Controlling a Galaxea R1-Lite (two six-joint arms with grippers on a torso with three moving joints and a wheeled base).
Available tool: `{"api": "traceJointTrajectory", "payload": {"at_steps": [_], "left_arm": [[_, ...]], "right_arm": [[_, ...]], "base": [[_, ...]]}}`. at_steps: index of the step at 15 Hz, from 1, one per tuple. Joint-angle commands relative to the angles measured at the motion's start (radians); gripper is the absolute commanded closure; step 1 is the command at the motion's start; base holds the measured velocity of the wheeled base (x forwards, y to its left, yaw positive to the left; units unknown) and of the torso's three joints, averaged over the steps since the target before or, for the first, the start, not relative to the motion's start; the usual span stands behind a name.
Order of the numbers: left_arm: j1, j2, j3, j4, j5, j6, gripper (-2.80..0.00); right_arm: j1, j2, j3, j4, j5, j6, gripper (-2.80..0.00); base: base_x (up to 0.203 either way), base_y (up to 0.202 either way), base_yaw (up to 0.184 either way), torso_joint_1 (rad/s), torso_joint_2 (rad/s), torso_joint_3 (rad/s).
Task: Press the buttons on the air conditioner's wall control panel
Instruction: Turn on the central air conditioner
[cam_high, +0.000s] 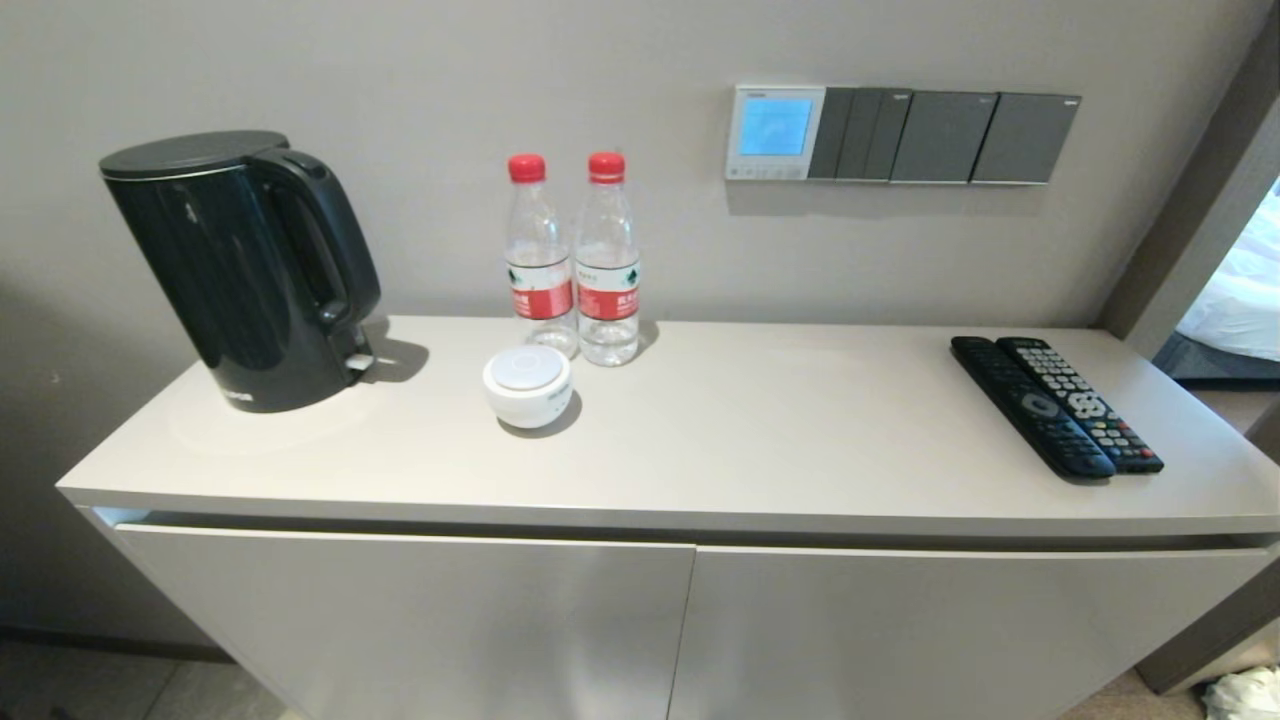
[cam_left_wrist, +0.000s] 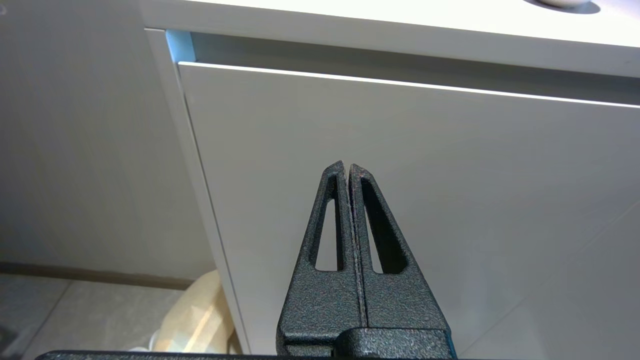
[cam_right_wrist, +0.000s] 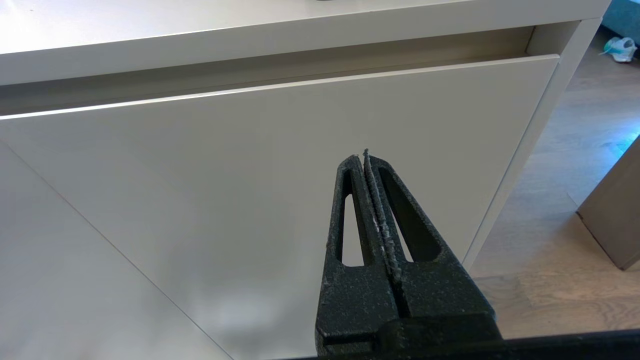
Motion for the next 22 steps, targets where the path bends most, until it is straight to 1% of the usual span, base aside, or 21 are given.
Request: {"api": "traceJointTrajectory", "payload": {"at_steps": [1, 15, 18, 20, 22], "left_arm": [[0.000, 0.000, 0.000, -0.001, 0.001, -0.001, 0.00], [0.000, 0.000, 0.000, -0.001, 0.001, -0.001, 0.00], [0.000, 0.000, 0.000, 0.000, 0.001, 0.000, 0.00], [0.000, 0.000, 0.000, 0.000, 0.001, 0.000, 0.00], [0.000, 0.000, 0.000, 0.000, 0.001, 0.000, 0.00]], "right_arm": [[0.000, -0.002, 0.002, 0.000, 0.000, 0.000, 0.00], [0.000, -0.005, 0.002, 0.000, 0.000, 0.000, 0.00], [0.000, -0.005, -0.001, -0.008, 0.003, -0.017, 0.00], [0.001, -0.006, -0.029, -0.008, 0.003, -0.022, 0.00], [0.002, 0.010, -0.097, -0.003, 0.008, -0.024, 0.00]], "base": [[0.000, 0.000, 0.000, 0.000, 0.00, 0.000], [0.000, 0.000, 0.000, 0.000, 0.00, 0.000], [0.000, 0.000, 0.000, 0.000, 0.00, 0.000], [0.000, 0.000, 0.000, 0.000, 0.00, 0.000], [0.000, 0.000, 0.000, 0.000, 0.00, 0.000]]}}
